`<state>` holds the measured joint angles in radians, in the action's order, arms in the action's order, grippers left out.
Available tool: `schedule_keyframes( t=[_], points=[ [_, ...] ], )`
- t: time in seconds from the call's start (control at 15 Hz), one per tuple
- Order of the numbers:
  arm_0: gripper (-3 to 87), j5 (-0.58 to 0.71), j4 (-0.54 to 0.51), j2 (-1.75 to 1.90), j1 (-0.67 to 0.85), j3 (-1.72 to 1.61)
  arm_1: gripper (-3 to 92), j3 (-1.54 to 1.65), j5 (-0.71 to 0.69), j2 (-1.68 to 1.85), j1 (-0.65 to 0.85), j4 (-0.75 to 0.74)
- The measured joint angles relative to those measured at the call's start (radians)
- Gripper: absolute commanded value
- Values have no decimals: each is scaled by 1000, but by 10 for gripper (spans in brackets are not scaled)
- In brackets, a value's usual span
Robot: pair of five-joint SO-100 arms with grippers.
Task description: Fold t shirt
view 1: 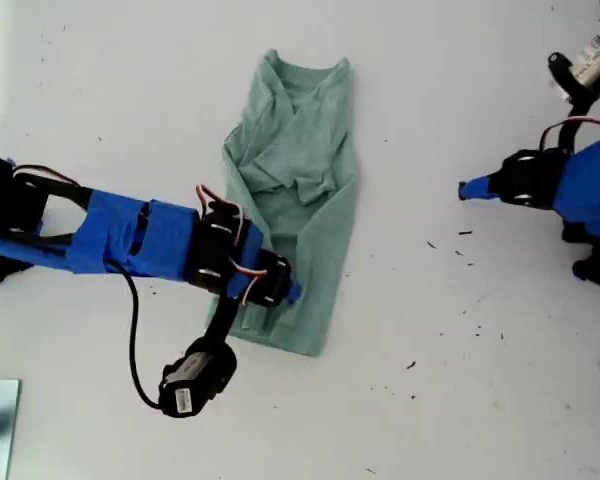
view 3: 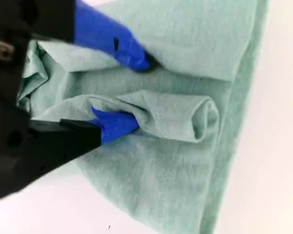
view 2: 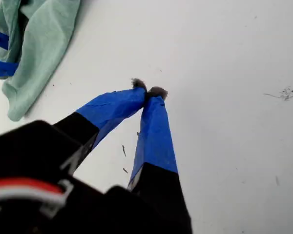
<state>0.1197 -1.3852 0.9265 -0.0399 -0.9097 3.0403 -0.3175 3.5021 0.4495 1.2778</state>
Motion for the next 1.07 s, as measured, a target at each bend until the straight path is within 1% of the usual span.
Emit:
schedule_keyframes(
  t=[0.13, 0.27, 0.33, 0.4, 0.47, 0.53, 0.6, 0.73, 0.87, 0.93, 1.0, 1.07],
  points=[
    [270, 5, -121, 138, -14, -32, 19, 0, 0, 0, 0, 0],
    [254, 5, -152, 459, -48, -109, 19, 0, 0, 0, 0, 0],
    [253, 6, -156, 626, -49, -199, 19, 0, 0, 0, 0, 0],
    [249, -5, -155, 782, -35, -337, 19, 0, 0, 0, 0, 0],
    [226, -34, -147, 940, -11, -523, 19, 0, 0, 0, -6, 0],
    [211, -58, -109, 1097, 17, -739, 19, 0, 0, 0, -6, 0],
    [197, -83, -31, 1255, 46, -979, 19, 0, 0, 0, -6, 5],
    [84, -129, 153, 1574, 84, -1454, 19, 0, 0, 0, -11, 25],
    [44, -144, 218, 1985, 127, -1824, 19, 0, 0, 0, -11, 41],
    [34, -163, 230, 2161, 121, -1907, 19, 0, 0, 0, -11, 43],
    [18, -190, 245, 2217, 115, -1945, 19, 0, 0, 0, -11, 43],
    [8, -225, 268, 2183, 120, -1971, 19, 3, 0, 0, -11, 43]
  ],
)
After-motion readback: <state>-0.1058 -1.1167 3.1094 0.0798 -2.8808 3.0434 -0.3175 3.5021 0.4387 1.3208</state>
